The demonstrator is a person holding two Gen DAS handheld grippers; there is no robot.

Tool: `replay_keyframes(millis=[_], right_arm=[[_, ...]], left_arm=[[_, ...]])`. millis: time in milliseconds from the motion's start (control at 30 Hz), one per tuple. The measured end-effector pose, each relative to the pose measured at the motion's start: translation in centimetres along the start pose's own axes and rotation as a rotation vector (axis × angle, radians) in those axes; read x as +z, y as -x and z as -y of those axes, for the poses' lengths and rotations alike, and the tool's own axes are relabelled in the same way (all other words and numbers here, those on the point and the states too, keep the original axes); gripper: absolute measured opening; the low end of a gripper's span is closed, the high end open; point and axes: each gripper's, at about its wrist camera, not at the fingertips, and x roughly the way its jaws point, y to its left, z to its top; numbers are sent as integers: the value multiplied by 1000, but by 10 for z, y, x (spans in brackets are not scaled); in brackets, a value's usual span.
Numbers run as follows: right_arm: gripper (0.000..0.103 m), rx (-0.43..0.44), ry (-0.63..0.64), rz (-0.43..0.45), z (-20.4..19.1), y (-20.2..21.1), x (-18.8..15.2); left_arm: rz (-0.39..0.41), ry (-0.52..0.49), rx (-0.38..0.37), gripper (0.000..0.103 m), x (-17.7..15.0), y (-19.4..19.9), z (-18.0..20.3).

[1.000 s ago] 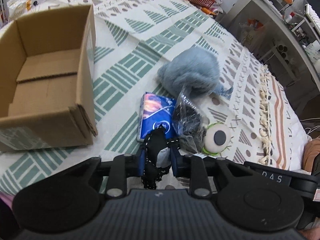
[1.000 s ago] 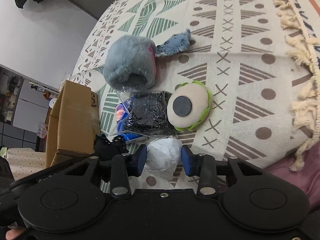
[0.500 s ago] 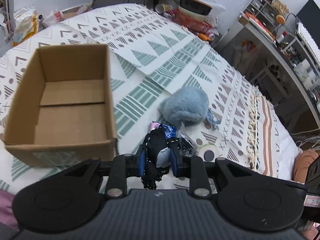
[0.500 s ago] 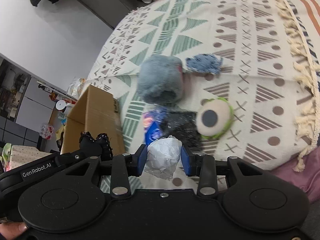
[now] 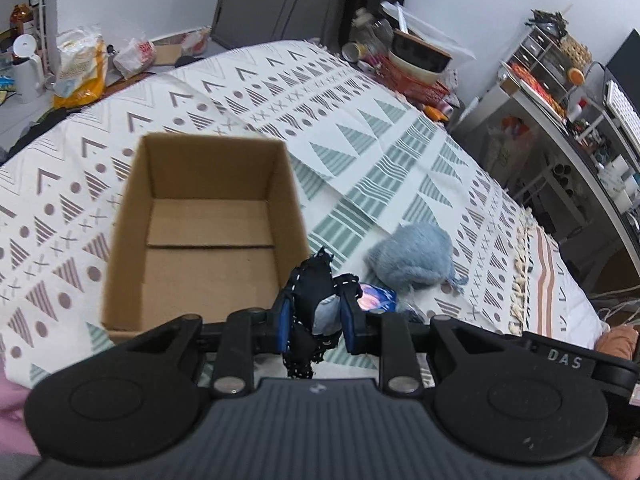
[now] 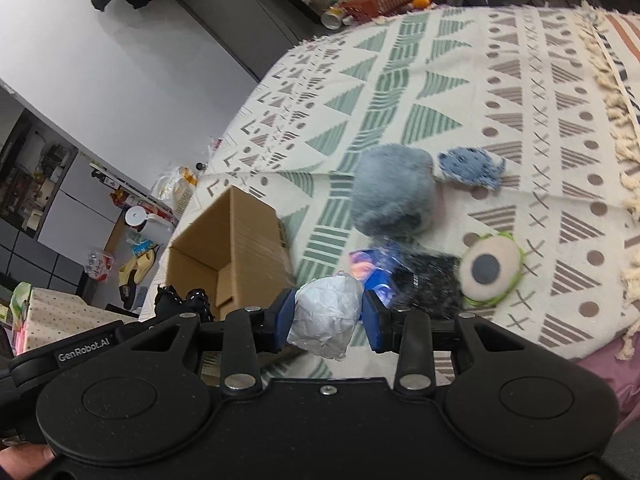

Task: Organize soft objects
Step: 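Carry both items into the cardboard box and open both tools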

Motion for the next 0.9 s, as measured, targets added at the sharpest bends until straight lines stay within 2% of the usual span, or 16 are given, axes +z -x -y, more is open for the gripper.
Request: replay_keyframes(millis=[433,900], right_arm=[[36,28,53,42,-42,-2,12],[37,72,113,-2,-90,-35,13]], left_arm=[[10,94,69,25,14,-2,-46],[-25,170,152,25,18,-18,-86]])
